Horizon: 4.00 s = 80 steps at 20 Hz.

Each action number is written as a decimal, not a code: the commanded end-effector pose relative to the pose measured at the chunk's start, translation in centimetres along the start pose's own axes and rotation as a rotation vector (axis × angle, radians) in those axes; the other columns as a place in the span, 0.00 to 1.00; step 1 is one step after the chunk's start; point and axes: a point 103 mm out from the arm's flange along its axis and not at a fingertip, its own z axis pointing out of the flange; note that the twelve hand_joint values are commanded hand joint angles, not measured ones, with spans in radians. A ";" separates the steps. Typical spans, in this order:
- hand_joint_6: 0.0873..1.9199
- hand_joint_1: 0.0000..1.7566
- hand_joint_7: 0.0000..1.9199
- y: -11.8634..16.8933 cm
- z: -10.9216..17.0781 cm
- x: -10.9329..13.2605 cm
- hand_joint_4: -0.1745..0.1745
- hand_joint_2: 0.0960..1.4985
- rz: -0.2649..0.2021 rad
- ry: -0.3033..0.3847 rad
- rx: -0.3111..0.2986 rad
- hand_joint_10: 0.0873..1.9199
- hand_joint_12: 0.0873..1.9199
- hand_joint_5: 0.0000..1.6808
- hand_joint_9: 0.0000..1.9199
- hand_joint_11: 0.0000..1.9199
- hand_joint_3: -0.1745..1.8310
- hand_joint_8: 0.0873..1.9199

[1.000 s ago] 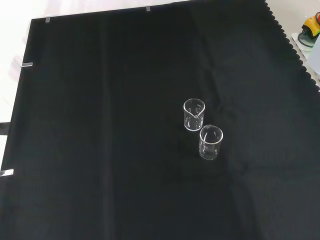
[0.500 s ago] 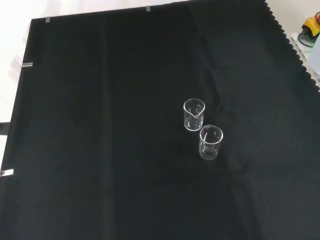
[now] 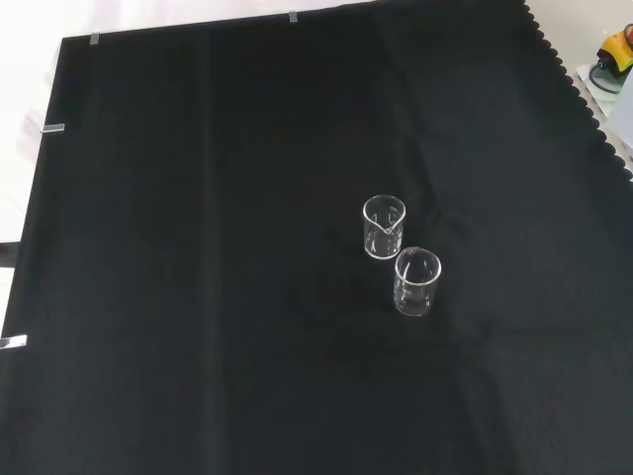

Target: Pick up the beaker on the right.

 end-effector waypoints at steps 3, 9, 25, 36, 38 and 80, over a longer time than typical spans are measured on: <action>0.00 0.16 0.06 2.7 3.4 0.8 0.42 0.51 0.002 0.088 0.026 0.31 0.54 0.10 0.07 0.00 0.53 0.23; 0.00 0.24 0.05 6.2 6.5 0.8 0.41 0.44 -0.030 0.133 0.038 0.32 0.55 0.11 0.08 0.00 0.55 0.26; 0.00 0.33 0.07 12.5 16.0 -0.8 0.38 0.32 -0.084 0.256 0.121 0.33 0.60 0.14 0.12 0.00 0.60 0.29; 0.00 0.37 0.08 13.8 21.6 0.5 0.39 0.27 -0.185 0.367 0.193 0.33 0.60 0.15 0.13 0.00 0.61 0.30; 0.00 0.37 0.08 13.9 22.8 0.7 0.40 0.26 -0.205 0.391 0.213 0.33 0.60 0.15 0.13 0.00 0.61 0.29; 0.00 0.43 0.12 15.3 35.2 7.1 0.46 0.21 -0.453 0.688 0.294 0.30 0.67 0.19 0.18 0.00 0.64 0.28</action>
